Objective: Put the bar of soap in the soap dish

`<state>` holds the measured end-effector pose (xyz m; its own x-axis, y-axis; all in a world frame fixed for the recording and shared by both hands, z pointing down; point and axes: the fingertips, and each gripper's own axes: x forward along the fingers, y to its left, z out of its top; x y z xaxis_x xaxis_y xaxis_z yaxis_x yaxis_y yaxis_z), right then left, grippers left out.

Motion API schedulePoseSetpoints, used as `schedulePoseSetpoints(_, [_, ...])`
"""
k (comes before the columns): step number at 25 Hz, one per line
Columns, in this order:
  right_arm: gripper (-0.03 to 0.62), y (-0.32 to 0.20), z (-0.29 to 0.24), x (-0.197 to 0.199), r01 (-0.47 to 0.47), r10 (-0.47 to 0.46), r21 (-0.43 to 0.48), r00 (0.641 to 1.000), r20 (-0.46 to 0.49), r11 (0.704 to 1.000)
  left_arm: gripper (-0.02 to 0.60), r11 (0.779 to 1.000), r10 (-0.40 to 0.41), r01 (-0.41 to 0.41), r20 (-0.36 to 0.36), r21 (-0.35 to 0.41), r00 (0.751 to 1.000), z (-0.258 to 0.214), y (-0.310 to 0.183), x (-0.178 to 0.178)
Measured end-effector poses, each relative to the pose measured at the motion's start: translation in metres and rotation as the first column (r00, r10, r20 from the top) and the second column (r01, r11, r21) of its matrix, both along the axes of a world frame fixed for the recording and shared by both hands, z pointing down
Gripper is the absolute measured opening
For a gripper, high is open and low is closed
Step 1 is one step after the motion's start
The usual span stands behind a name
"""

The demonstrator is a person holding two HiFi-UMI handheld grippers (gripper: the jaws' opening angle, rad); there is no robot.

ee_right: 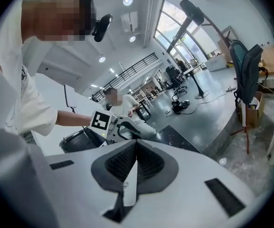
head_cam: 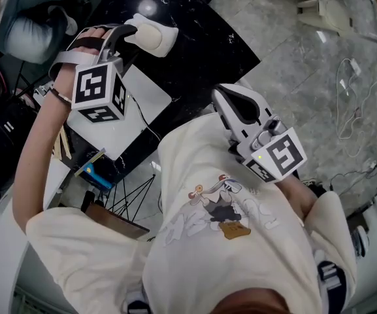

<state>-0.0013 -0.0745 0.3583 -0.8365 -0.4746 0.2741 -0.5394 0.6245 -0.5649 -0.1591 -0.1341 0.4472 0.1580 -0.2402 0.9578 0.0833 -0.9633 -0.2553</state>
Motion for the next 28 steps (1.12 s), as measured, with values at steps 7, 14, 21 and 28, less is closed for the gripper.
schedulePoseSetpoints(7, [0.006, -0.004, -0.026, -0.009, 0.135, -0.135, 0.076, 0.991, -0.006, 0.988, 0.018, 0.884, -0.369, 0.437, -0.327, 0.164, 0.870, -0.093, 0.036, 0.009])
schedulePoseSetpoints(14, [0.006, -0.029, -0.055, -0.022, 0.277, -0.274, 0.145, 0.961, -0.039, 0.950, 0.006, 0.395, -0.658, 0.919, -0.698, 0.000, 0.283, -0.177, 0.110, 0.008])
schedulePoseSetpoints(21, [0.006, -0.044, -0.070, -0.057, 0.359, -0.353, 0.274, 0.933, -0.074, 0.892, 0.006, -0.056, -0.510, 0.954, -0.813, -0.294, -0.280, -0.173, 0.158, 0.025])
schedulePoseSetpoints(28, [0.006, -0.052, -0.089, -0.078, 0.428, -0.430, 0.353, 0.900, -0.077, 0.832, 0.006, -0.257, -0.343, 0.894, -0.830, -0.367, -0.439, -0.162, 0.192, 0.025])
